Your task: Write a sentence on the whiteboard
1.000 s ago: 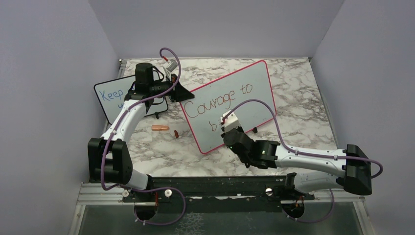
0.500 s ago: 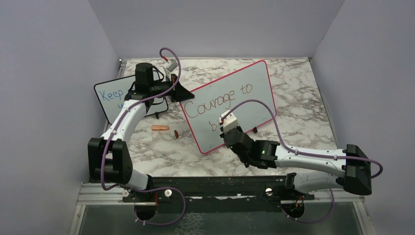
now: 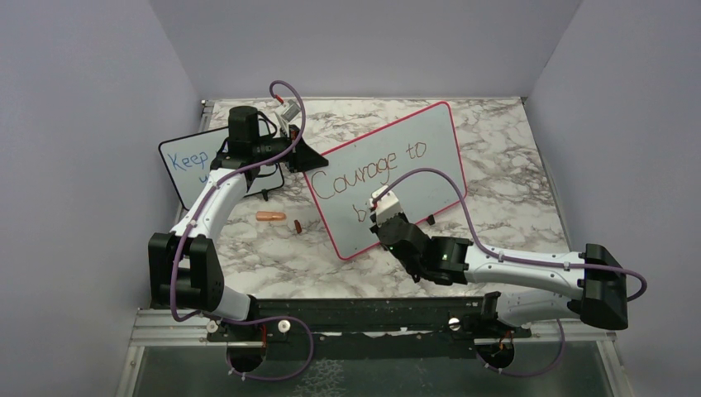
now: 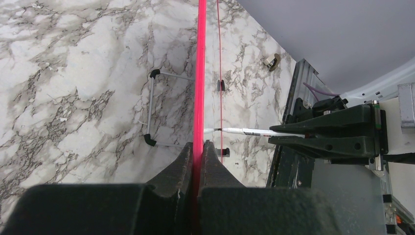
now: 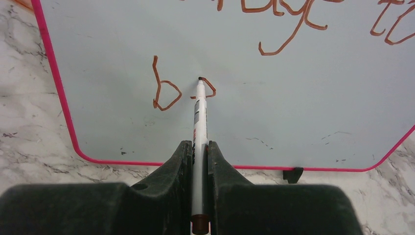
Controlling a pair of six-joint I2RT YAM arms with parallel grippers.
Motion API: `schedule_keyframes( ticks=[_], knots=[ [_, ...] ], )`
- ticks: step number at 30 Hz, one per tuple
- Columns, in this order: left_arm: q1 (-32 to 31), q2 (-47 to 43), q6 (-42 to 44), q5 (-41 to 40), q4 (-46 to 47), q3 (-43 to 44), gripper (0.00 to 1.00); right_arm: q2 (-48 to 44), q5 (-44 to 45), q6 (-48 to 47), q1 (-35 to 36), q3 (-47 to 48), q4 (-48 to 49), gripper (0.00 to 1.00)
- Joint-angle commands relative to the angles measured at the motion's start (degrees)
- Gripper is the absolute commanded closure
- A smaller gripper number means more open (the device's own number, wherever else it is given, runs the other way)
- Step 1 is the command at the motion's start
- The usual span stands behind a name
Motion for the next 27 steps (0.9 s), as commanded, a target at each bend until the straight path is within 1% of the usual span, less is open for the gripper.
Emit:
schedule_keyframes(
  ticks=[1, 16, 27],
  knots=[
    [-0.54, 1.49, 3.78, -5.77, -4.03, -1.54, 1.0, 1.43, -4.57, 0.89, -0.37, 1.6, -0.71, 0.99],
    [-0.43, 1.46, 3.78, -5.78, -4.03, -1.54, 1.0, -0.21, -5.16, 4.0, -0.37, -0.24, -6.4, 0.99],
    [-0.43, 1.38, 3.86, -5.84, -4.03, -1.67, 1.0, -1.11, -3.29, 4.79, -0.37, -1.38, -8.32, 0.99]
  ],
)
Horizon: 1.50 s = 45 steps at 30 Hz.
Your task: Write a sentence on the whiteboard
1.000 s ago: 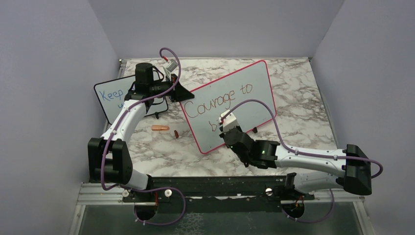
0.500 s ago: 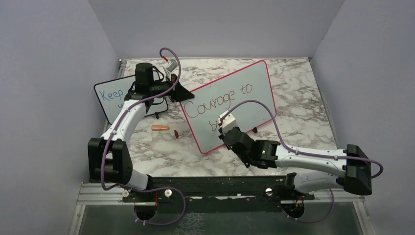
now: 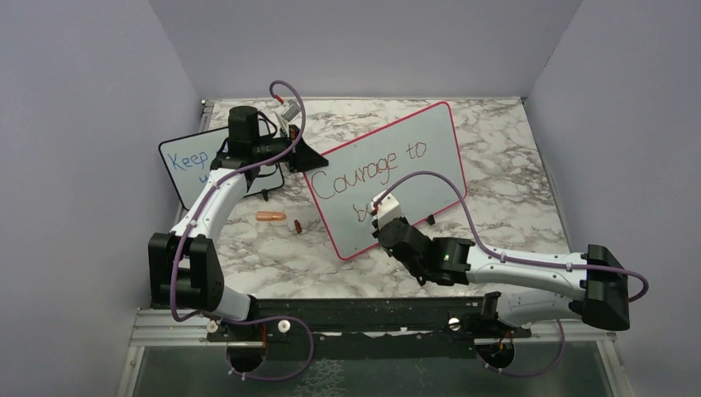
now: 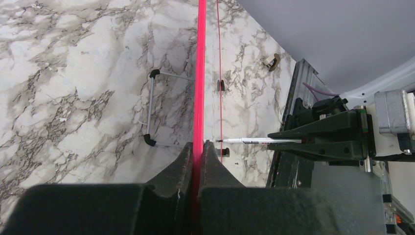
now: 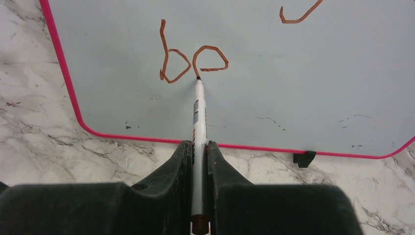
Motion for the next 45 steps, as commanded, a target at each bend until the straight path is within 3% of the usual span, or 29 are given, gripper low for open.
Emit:
schedule_keyframes(
  ticks=[1, 22, 30, 45],
  knots=[
    [-0.42, 1.38, 3.85, -5.89, -4.03, -1.63, 1.0, -0.35, 0.49, 1.27, -0.39, -1.26, -2.8, 0.99],
    [-0.43, 1.63, 3.89, -5.96, -4.2, -1.54, 1.0, -2.52, 8.5, 1.05, -0.48, -2.56, 0.03, 0.99],
    [-0.47, 1.66, 3.9, -6.1, -4.29, -1.54, 1.0, -7.18, 7.03, -0.81, -0.79, -3.6, 1.63, 0.99],
    [-0.42, 1.79, 3.82, -6.01, -4.29, -1.54, 1.0, -9.97, -0.51, -3.94, -9.3, -4.77, 5.41, 0.99]
  ],
)
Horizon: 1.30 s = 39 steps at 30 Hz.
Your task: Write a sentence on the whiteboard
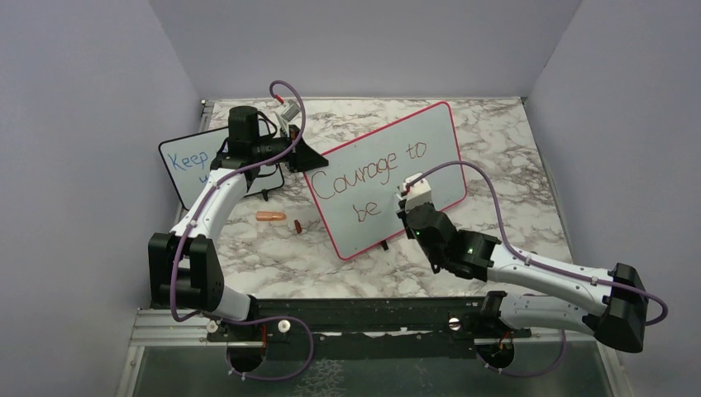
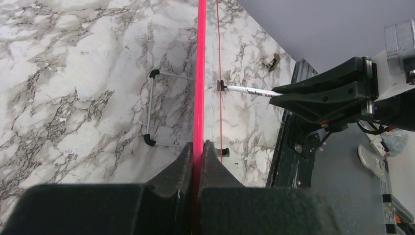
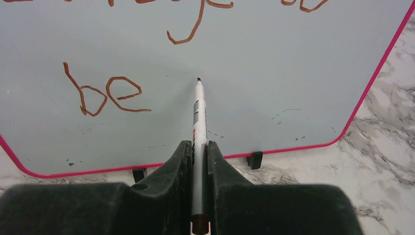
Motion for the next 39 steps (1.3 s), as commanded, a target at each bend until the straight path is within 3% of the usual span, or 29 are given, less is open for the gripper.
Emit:
schedule_keyframes(
  ticks=[1, 19, 39],
  knots=[
    [-0.42, 1.81, 3.85, -6.01, -4.29, -1.49, 1.0, -0.89, -3.54, -1.37, -1.14, -0.65, 4.04, 0.99],
    [-0.42, 2.1, 3.84, -6.01, -4.38, -1.45, 1.0, 1.99, -6.36, -1.8, -4.4, -1.45, 7.65, 0.99],
    [-0.42, 2.27, 3.97, -6.01, -4.48, -1.36, 1.0, -1.02, -4.86, 3.46, -4.54, -3.24, -0.98, 0.99]
  ],
)
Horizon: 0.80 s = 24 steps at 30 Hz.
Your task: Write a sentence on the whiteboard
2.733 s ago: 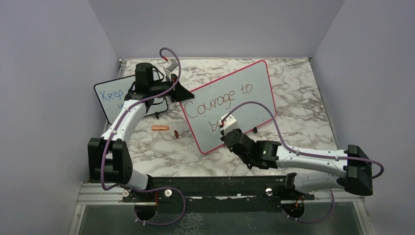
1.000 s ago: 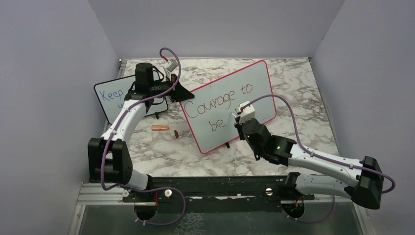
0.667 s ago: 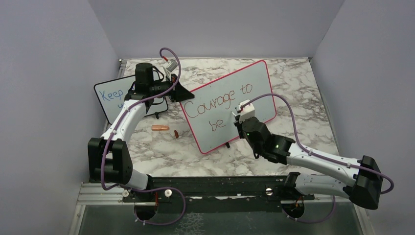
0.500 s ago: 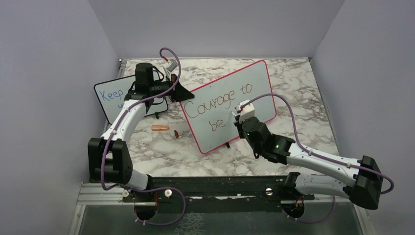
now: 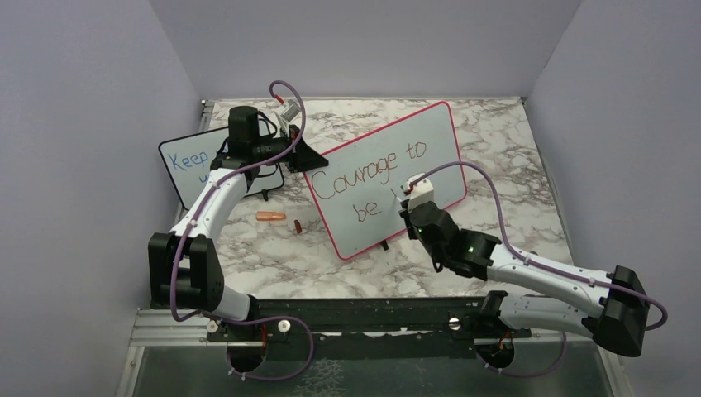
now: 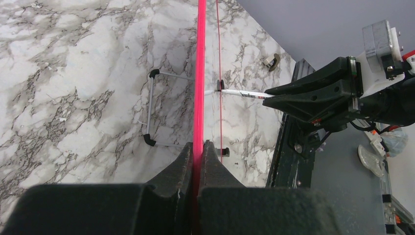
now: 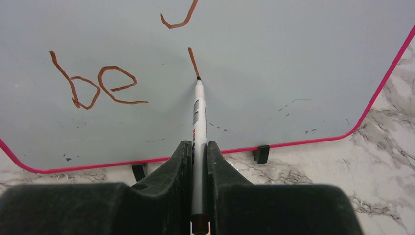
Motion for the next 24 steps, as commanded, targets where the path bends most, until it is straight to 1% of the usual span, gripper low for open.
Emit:
schedule_keyframes(
  ticks=[1, 9, 17, 24],
  knots=[
    [-0.42, 2.19, 3.99, -5.99, -4.55, -1.36, 1.0, -0.98, 0.22, 1.84, -0.42, -1.17, -3.03, 0.99],
    [-0.42, 2.24, 3.98, -5.99, -4.55, -1.36, 1.0, -2.82, 1.42, 0.74, -0.39, -0.43, -2.34, 0.99],
    [-0.47, 2.15, 3.99, -5.99, -4.6, -1.36, 1.0, -2.32, 3.06, -1.31, -0.91, 0.57, 0.03, 0.99],
    [-0.42, 2.24, 3.92, -5.88, -4.55, -1.36, 1.0, -1.91, 2.56, -2.91, -1.83, 1.51, 2.19, 0.99]
  ],
)
